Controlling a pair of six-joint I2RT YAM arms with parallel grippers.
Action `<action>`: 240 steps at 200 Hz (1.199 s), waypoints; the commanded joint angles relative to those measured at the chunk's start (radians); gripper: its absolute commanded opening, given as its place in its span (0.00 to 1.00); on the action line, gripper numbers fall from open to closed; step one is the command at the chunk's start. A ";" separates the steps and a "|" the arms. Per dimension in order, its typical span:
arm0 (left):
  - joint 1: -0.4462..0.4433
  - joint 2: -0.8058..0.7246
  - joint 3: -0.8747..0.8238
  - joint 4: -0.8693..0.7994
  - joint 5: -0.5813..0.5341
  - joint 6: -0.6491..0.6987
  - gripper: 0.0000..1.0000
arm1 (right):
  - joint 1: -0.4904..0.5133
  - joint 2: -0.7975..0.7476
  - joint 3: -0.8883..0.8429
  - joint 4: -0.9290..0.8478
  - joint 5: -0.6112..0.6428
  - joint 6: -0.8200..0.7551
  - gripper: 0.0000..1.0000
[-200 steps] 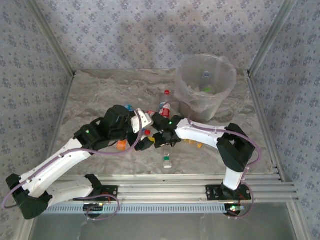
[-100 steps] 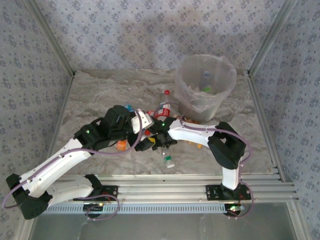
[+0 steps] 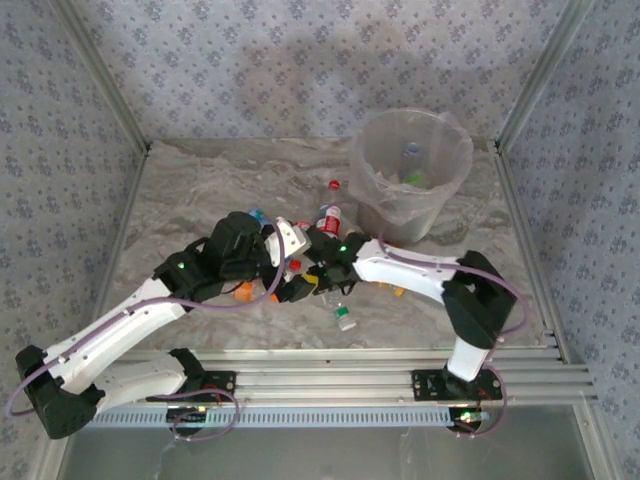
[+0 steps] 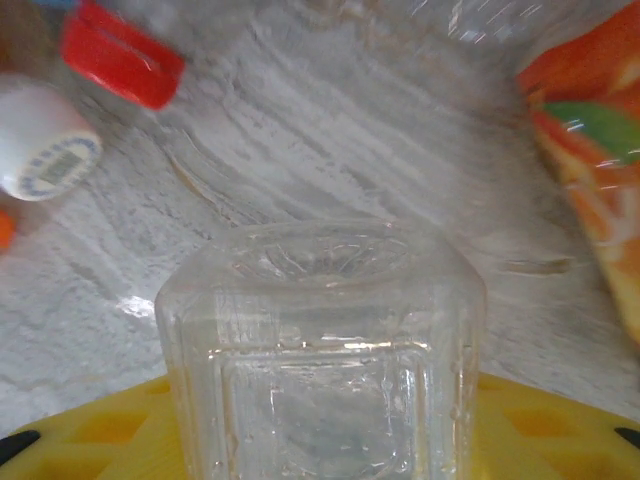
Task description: Put the plastic bottles in the bin
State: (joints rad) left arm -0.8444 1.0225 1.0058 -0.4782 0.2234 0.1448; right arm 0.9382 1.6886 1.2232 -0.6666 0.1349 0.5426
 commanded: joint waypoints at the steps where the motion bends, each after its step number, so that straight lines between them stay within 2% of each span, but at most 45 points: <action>1: -0.002 -0.026 -0.015 0.141 0.056 -0.060 1.00 | -0.036 -0.129 -0.017 0.009 -0.016 -0.069 0.57; 47: -0.001 -0.048 0.011 0.256 0.023 -0.103 1.00 | -0.102 -0.295 0.039 -0.030 -0.068 -0.144 0.54; 79: 0.002 -0.042 0.015 0.375 -0.025 -0.160 1.00 | -0.145 -0.354 0.158 -0.083 -0.058 -0.190 0.54; 123: 0.013 0.008 0.032 0.451 0.001 -0.211 1.00 | -0.227 -0.401 0.340 -0.092 -0.030 -0.236 0.51; 163: 0.023 -0.011 -0.061 0.537 0.004 -0.239 1.00 | -0.344 -0.401 0.469 -0.054 -0.047 -0.250 0.48; 240: 0.010 -0.024 -0.079 0.493 0.012 -0.200 0.99 | -0.556 -0.313 0.617 0.090 -0.053 -0.194 0.45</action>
State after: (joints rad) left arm -0.8249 1.0210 0.9276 -0.0021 0.2214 -0.0723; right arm 0.4358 1.3373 1.7859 -0.6601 0.0784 0.3248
